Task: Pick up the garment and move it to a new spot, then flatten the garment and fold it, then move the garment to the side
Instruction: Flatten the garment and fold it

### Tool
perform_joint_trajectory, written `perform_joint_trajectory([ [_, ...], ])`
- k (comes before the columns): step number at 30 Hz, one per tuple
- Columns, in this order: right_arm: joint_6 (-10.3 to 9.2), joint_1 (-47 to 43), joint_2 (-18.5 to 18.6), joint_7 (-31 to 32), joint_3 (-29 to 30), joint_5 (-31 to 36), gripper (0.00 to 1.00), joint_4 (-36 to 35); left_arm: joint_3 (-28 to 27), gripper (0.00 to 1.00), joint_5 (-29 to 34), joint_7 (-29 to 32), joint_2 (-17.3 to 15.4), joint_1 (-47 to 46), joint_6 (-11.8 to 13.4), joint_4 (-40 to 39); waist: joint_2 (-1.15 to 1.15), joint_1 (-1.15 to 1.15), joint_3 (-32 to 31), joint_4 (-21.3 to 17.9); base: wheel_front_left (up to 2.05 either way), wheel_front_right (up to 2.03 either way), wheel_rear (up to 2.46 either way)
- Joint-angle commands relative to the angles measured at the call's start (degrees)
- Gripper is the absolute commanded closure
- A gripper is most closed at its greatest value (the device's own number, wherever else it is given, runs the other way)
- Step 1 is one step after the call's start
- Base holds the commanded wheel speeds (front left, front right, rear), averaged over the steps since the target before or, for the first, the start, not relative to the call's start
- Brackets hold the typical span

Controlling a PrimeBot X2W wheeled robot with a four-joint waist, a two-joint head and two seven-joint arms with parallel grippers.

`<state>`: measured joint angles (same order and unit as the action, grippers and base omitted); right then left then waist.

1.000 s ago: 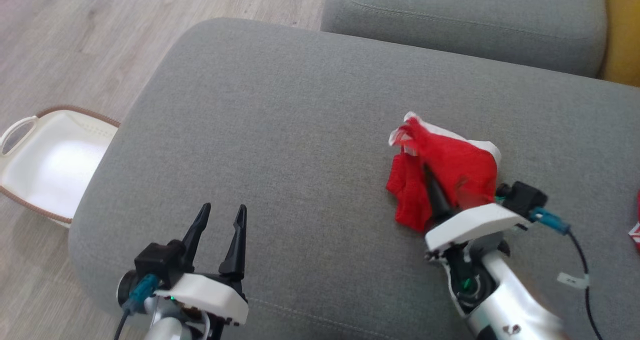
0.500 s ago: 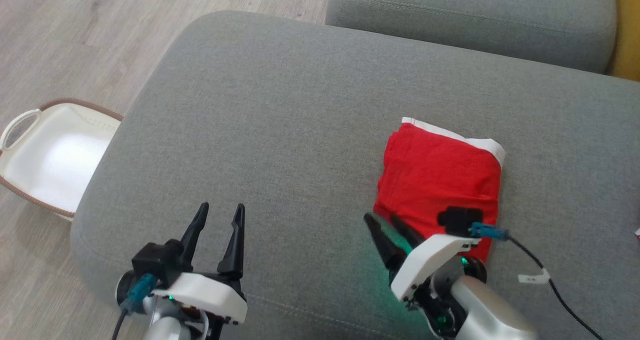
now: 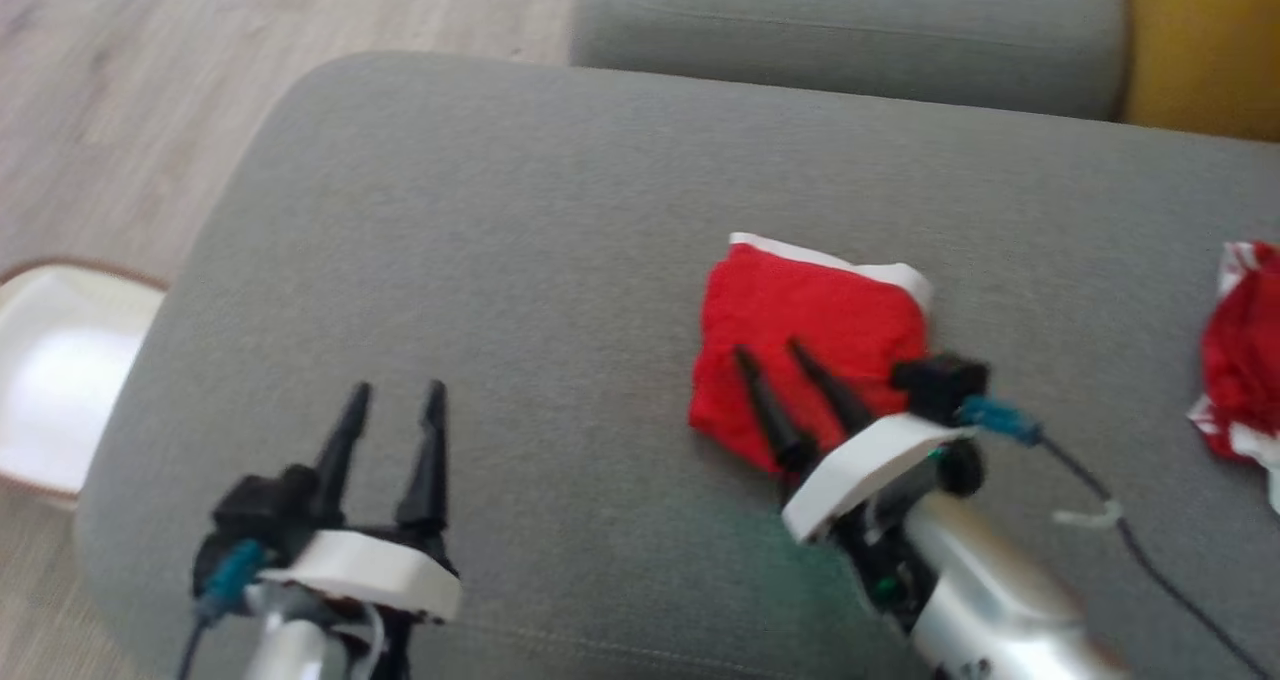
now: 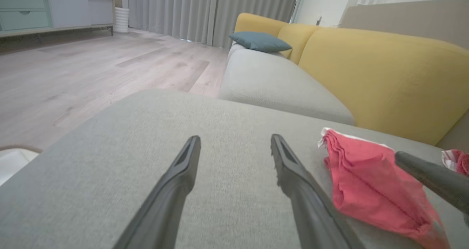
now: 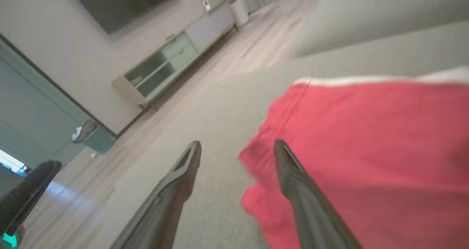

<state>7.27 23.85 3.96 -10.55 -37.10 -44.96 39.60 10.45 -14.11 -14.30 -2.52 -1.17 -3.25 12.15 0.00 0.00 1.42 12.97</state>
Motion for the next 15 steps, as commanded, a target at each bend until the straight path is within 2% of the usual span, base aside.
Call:
perform_joint_trajectory([
  [1, 0.22, 1.7, 1.1, -1.7, 1.1, 2.0, 0.0, -2.8, -3.2, 0.0, 0.3, -0.7, -0.4, -2.6, 0.3, -3.0, 0.0, 0.0, -0.8, -2.6, 0.0, 0.0, 0.0],
  [4, 0.22, 1.4, 3.7, -3.4, 5.3, 8.3, 0.0, -5.4, -4.7, 0.0, 0.3, -0.7, -0.4, -3.0, -0.3, -4.7, 0.0, 0.0, -1.1, -5.2, 0.0, 0.0, 0.0],
  [6, 0.22, 0.4, 4.6, -3.9, 10.2, 13.2, 0.0, -6.2, -5.3, 0.0, 0.2, -0.7, -0.4, -3.3, -0.8, -5.8, 0.0, 0.0, -1.4, -6.8, 0.0, 0.0, 0.0],
  [10, 0.22, -2.8, 4.0, -4.3, 19.3, 23.4, 0.0, -9.8, -5.7, 0.0, -0.5, -0.7, -0.4, -3.7, -1.2, -7.5, 0.0, 0.0, -1.6, -9.6, 0.0, 0.0, 0.0],
  [11, 0.22, -2.8, 4.0, -4.3, 19.3, 23.4, 0.0, -9.8, -5.7, 0.0, -0.5, -0.7, -0.4, -3.7, -1.2, -7.5, 0.0, 0.0, -1.6, -9.6, 0.0, 0.0, 0.0],
  [15, 0.22, -7.5, 1.6, -4.4, 26.9, 31.3, 0.0, -14.6, -5.2, 0.0, -0.5, -0.7, -0.4, -4.0, -1.4, -8.2, 0.0, 0.0, -1.7, -11.7, 0.0, 0.0, 0.0],
])
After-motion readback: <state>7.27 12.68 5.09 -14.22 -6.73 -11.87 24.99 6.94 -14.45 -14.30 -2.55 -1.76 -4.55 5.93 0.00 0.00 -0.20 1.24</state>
